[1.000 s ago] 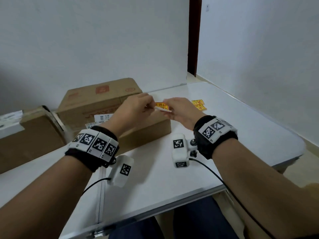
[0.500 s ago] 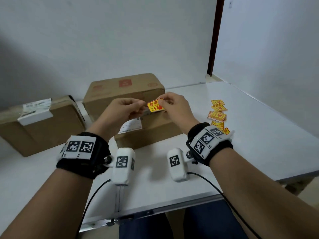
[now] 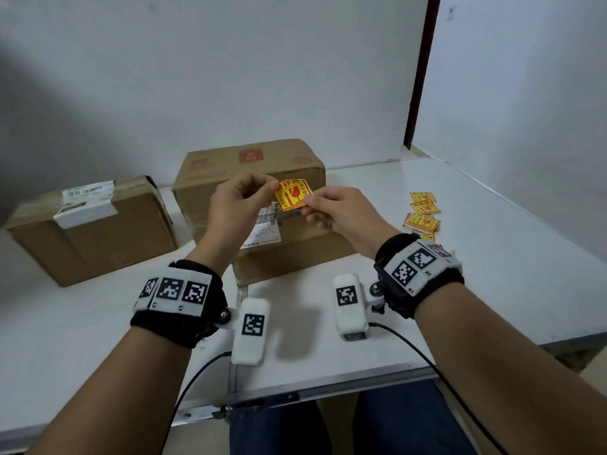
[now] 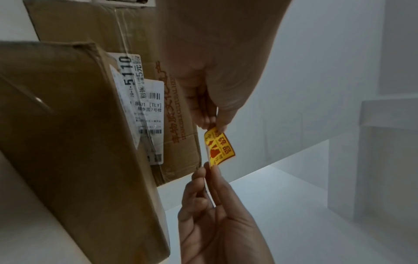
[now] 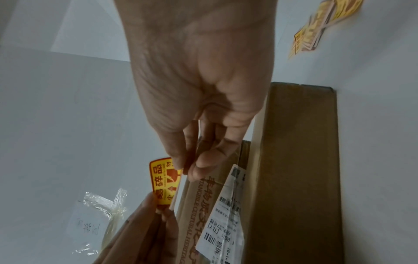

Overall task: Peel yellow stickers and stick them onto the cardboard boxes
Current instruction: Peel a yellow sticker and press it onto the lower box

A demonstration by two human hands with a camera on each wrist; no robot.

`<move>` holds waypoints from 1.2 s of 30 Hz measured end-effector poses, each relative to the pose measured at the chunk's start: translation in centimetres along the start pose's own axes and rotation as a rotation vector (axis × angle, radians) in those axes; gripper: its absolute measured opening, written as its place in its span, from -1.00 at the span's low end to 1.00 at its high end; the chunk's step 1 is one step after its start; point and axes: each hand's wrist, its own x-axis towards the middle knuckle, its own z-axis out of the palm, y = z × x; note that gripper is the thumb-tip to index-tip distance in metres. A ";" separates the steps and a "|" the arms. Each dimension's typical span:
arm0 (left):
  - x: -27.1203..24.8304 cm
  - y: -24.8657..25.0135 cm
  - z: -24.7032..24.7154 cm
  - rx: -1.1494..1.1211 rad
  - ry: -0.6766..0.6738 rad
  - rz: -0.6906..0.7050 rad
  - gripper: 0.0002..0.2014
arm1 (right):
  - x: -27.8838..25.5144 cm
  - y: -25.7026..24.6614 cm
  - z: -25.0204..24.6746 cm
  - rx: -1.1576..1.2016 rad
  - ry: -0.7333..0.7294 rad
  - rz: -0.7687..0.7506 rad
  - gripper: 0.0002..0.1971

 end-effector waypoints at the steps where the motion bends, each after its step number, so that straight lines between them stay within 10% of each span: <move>1: 0.1 0.0 0.1 0.000 0.003 0.003 -0.96 | 0.0 0.0 0.0 0.011 -0.004 -0.001 -0.78; 11: 0.1 0.3 0.8 0.616 -0.032 0.491 -0.90 | -0.3 0.8 0.6 0.161 -0.013 0.068 -0.81; 36: -0.4 -0.2 0.3 0.710 -0.116 0.718 -0.80 | -0.7 0.3 0.6 0.476 -0.011 0.166 -0.89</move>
